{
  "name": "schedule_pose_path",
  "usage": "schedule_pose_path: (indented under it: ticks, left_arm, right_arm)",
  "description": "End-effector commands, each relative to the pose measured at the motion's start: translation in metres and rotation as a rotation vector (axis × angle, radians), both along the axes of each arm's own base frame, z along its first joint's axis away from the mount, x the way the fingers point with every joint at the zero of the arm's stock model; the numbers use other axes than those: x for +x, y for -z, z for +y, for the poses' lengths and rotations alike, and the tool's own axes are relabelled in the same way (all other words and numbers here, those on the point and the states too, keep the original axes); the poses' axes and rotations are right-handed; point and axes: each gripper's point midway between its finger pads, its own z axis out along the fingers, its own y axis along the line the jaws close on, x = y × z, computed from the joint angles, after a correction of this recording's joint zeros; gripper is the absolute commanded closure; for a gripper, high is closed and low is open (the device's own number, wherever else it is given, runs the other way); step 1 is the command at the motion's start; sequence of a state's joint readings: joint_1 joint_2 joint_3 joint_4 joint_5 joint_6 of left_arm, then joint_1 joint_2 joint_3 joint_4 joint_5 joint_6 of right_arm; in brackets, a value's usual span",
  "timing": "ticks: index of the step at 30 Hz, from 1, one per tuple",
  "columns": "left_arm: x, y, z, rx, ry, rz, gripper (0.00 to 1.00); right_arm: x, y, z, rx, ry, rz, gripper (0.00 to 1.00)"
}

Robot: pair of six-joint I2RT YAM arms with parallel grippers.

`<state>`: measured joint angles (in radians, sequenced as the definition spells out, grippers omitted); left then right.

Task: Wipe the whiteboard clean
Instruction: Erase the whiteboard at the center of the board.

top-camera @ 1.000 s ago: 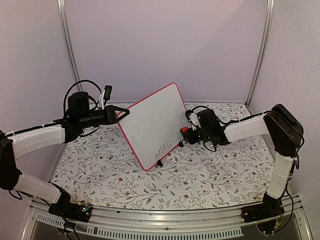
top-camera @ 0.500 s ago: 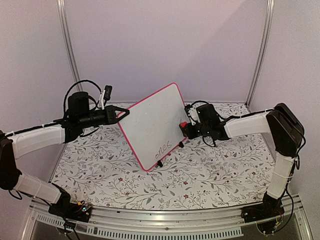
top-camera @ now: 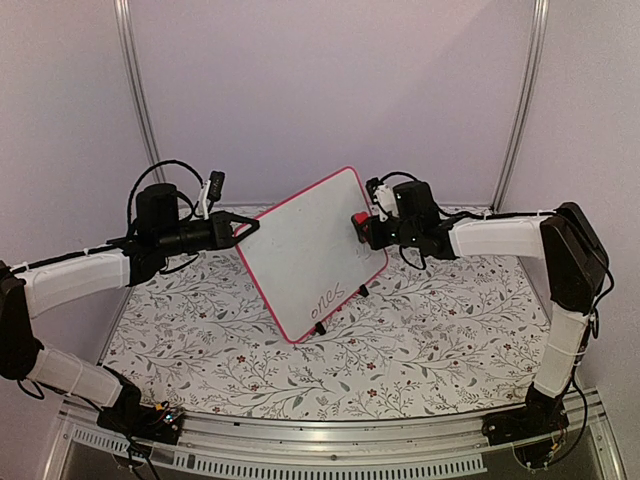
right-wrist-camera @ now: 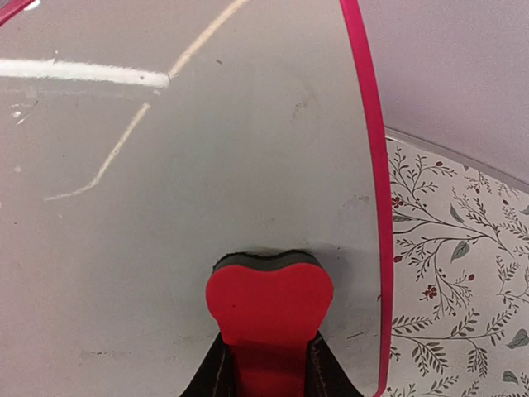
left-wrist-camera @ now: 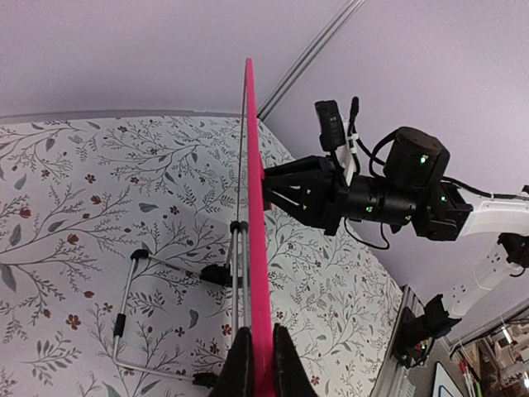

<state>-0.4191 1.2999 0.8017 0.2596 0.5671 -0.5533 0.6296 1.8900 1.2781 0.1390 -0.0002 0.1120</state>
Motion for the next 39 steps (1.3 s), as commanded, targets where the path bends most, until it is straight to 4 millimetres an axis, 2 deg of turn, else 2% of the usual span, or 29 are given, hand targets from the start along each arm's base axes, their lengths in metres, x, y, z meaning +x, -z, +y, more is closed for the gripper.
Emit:
schedule_pose_path:
  ticks: [1,14,39]
  left_arm:
    - [-0.028,-0.029,-0.017,-0.073,0.134,-0.051,1.00]
    - [-0.031,-0.032,-0.018,-0.085,0.146,-0.053,1.00]
    - [-0.030,-0.032,-0.018,-0.087,0.146,-0.052,1.00]
  right_arm:
    - [0.000,0.023,0.004,-0.008,-0.026,0.043,0.77]
    - [-0.012,0.045,-0.002,-0.016,-0.026,0.094,0.77]
    - [-0.012,0.040,0.000,-0.011,-0.035,0.091,0.77]
